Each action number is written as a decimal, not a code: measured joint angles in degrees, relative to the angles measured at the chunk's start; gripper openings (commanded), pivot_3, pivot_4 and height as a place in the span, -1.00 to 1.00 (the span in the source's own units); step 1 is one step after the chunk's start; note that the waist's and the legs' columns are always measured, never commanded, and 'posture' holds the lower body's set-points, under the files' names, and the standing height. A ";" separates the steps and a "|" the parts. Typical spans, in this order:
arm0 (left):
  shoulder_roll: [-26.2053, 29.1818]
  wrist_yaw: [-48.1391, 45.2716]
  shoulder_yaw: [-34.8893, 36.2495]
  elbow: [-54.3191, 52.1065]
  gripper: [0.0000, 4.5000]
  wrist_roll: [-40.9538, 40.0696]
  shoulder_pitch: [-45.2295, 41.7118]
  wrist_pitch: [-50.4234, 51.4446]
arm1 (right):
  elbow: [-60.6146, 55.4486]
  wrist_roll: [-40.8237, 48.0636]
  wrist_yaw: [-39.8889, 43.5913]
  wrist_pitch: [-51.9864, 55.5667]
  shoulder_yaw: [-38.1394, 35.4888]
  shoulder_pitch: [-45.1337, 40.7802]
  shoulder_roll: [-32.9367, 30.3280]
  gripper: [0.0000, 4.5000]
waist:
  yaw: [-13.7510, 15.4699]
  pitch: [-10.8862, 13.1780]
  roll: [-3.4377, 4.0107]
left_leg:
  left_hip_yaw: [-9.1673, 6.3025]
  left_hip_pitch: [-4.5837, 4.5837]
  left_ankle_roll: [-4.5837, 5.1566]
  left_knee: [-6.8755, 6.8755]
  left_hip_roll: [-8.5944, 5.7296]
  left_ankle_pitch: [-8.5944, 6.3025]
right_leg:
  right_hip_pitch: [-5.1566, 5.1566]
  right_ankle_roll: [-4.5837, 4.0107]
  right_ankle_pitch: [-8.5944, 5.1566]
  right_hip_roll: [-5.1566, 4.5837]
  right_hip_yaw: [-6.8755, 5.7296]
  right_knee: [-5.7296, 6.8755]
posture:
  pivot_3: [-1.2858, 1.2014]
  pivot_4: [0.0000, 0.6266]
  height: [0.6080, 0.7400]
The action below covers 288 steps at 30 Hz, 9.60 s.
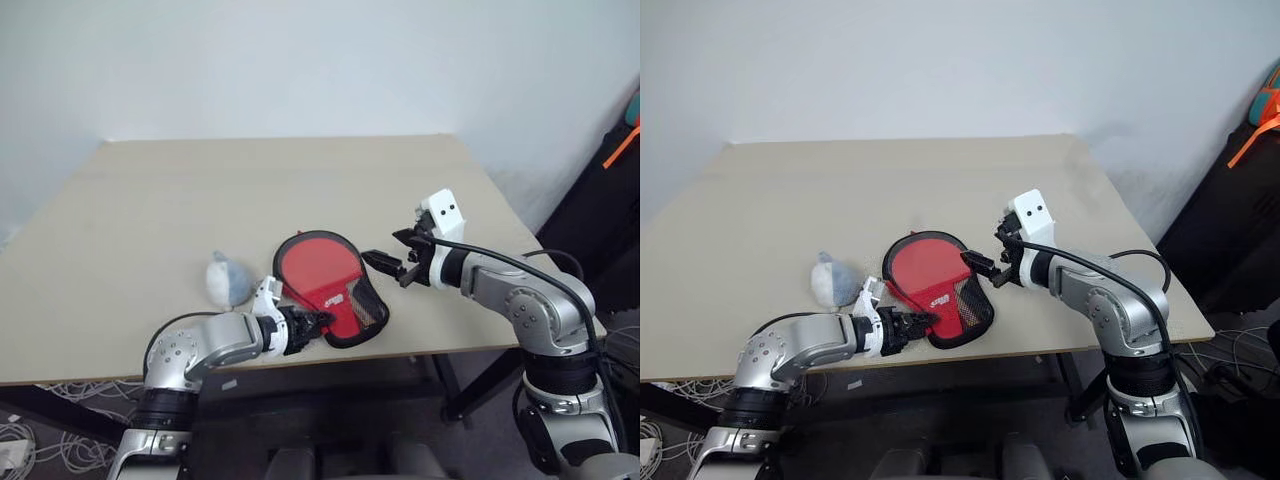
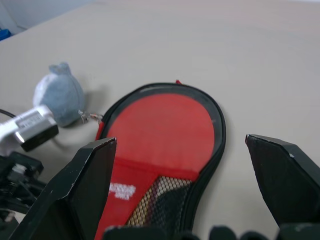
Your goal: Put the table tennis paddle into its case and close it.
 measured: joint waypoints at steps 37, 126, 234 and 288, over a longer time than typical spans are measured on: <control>25.94 -37.61 -15.22 -7.85 -0.85 9.54 -7.16 25.54 | 1.75 0.04 0.79 -0.11 0.70 -1.15 1.42 1.00 | -0.32 -0.04 0.16 | 0.06 -0.30 0.15 -0.75 0.06 0.12 | -0.37 -0.07 0.06 0.01 -0.03 -0.74 | 0.03 -1.00 0.99; 9.51 -81.23 18.67 19.10 1.00 75.97 -6.21 -15.26 | 36.50 -20.47 9.15 -25.16 20.13 -3.25 18.26 -0.99 | -0.48 -0.03 -0.09 | -0.05 -0.02 0.18 -0.10 0.16 0.18 | -0.14 0.07 0.20 0.12 -0.10 0.22 | 0.03 -1.00 0.99; -8.43 -82.00 9.17 68.60 -0.69 102.51 -49.05 -45.14 | 55.14 -27.71 16.42 -45.93 17.04 -5.06 24.74 -1.00 | -0.46 -0.33 -0.24 | -0.19 0.05 0.00 -0.08 0.13 0.32 | 0.01 0.08 0.21 0.21 -0.19 0.31 | 0.03 -1.00 0.99; 1.03 -118.39 -2.92 29.06 0.91 101.59 -35.29 -39.90 | 11.58 -16.87 24.93 -17.99 14.16 5.59 -4.61 -1.00 | -0.33 -0.24 -0.24 | -0.16 -0.10 0.07 0.10 0.13 0.28 | -0.05 0.12 0.18 0.19 -0.14 0.28 | 0.03 -1.00 0.99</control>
